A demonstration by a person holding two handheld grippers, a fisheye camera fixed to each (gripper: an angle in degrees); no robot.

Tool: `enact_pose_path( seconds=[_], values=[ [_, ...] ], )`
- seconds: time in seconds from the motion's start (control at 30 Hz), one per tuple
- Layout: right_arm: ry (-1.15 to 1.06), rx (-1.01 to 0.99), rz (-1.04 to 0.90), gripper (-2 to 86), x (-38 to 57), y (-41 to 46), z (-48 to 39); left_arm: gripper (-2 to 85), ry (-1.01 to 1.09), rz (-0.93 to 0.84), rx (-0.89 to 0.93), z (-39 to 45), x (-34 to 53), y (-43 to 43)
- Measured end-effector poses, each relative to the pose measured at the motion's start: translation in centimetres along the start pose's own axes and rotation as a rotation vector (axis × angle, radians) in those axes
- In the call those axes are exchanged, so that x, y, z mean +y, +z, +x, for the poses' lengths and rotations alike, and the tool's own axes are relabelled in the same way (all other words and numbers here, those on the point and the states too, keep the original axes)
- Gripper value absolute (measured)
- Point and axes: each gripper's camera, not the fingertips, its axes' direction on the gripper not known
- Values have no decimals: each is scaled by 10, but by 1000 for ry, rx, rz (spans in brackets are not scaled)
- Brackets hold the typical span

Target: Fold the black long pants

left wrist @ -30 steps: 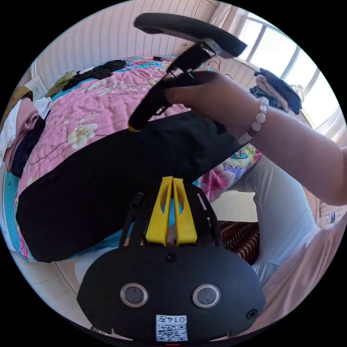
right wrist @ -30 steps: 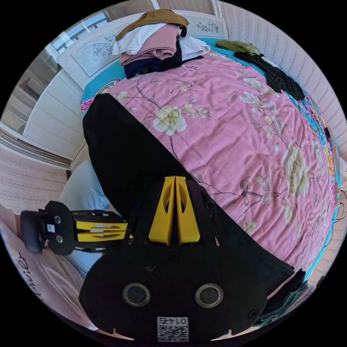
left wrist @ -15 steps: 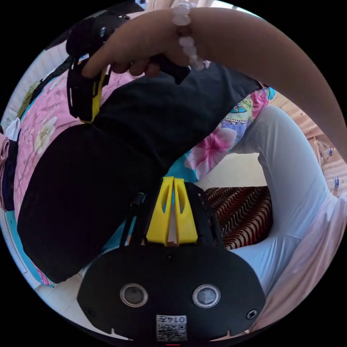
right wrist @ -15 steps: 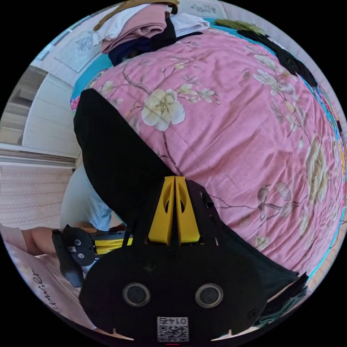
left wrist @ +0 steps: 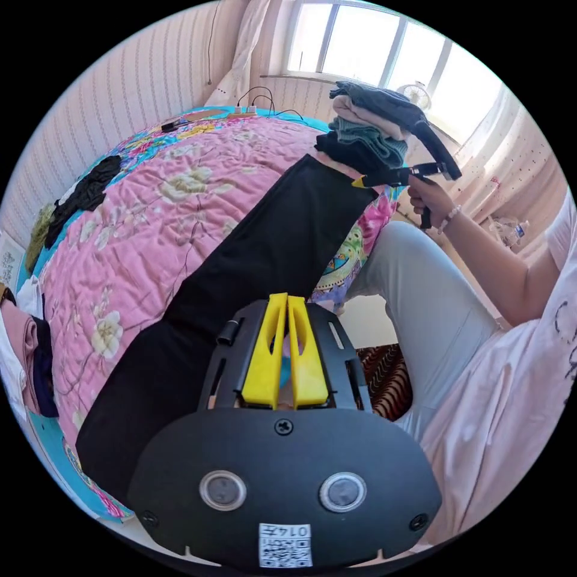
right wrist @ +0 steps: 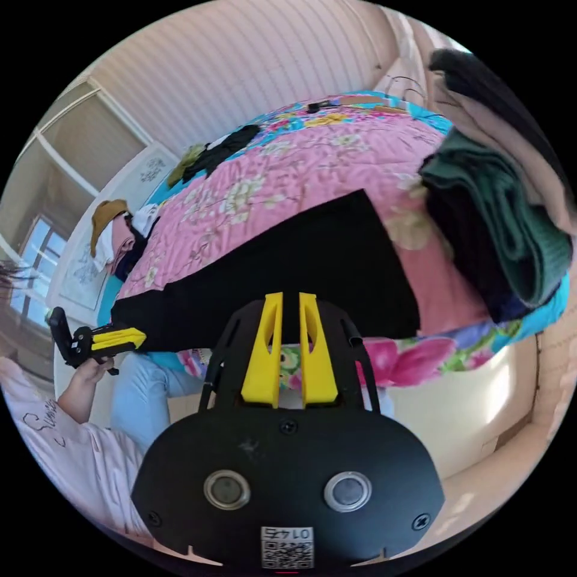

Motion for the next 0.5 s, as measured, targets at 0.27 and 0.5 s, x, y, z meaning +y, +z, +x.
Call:
enact_pose_path(
  seconds=[0.27,0.5],
  values=[
    [130,81,-18,134,13,13,77,59,113,55,77,13,-127,24],
    [137,-9,-27,110,10,47,106,72,176,2,126,23,-244,73]
  ],
)
